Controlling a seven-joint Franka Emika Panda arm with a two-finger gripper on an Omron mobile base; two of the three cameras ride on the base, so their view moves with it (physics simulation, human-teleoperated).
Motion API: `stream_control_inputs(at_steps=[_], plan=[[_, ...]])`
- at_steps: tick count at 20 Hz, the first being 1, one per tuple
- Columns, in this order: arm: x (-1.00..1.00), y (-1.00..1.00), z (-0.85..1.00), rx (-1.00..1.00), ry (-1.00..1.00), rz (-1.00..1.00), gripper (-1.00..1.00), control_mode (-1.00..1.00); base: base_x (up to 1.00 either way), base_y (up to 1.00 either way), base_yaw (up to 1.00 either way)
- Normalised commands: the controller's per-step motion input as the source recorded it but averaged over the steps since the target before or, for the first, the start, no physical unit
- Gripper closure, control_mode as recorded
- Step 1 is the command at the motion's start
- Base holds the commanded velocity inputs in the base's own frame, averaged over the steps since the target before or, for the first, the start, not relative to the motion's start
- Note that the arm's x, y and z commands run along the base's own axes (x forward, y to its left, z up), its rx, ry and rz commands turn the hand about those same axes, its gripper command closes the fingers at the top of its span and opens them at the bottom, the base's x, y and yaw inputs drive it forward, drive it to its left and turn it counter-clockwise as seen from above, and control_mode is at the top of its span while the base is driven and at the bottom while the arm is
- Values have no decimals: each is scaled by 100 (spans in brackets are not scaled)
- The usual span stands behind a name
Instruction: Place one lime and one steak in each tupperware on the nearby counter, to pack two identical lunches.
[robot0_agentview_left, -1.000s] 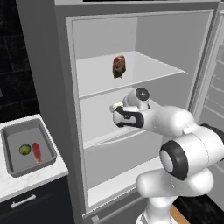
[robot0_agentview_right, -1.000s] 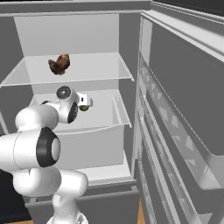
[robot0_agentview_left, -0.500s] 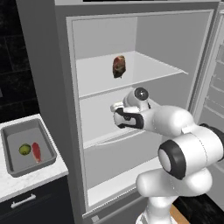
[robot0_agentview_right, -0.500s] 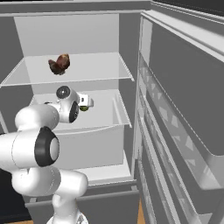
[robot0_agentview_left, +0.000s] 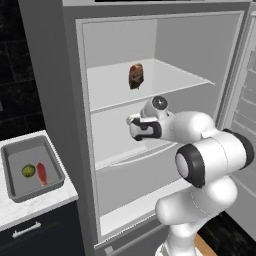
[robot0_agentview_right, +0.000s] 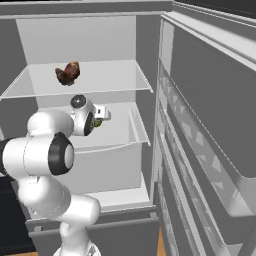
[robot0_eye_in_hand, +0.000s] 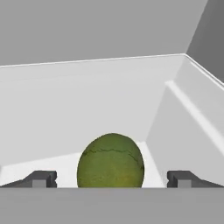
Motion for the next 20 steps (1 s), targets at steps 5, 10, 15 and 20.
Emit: stream_control_inputs(at_steps=[5,10,15,20], plan=[[38,0,-23,0,1,0,-100,-100,0,0,0],[0,0,-34,2,11,0,-100,-100,0,0,0],[1,0,-23,0,1,0,-100,-100,0,0,0],[14,0,-1,0,0,0,-100,-100,0,0,0]])
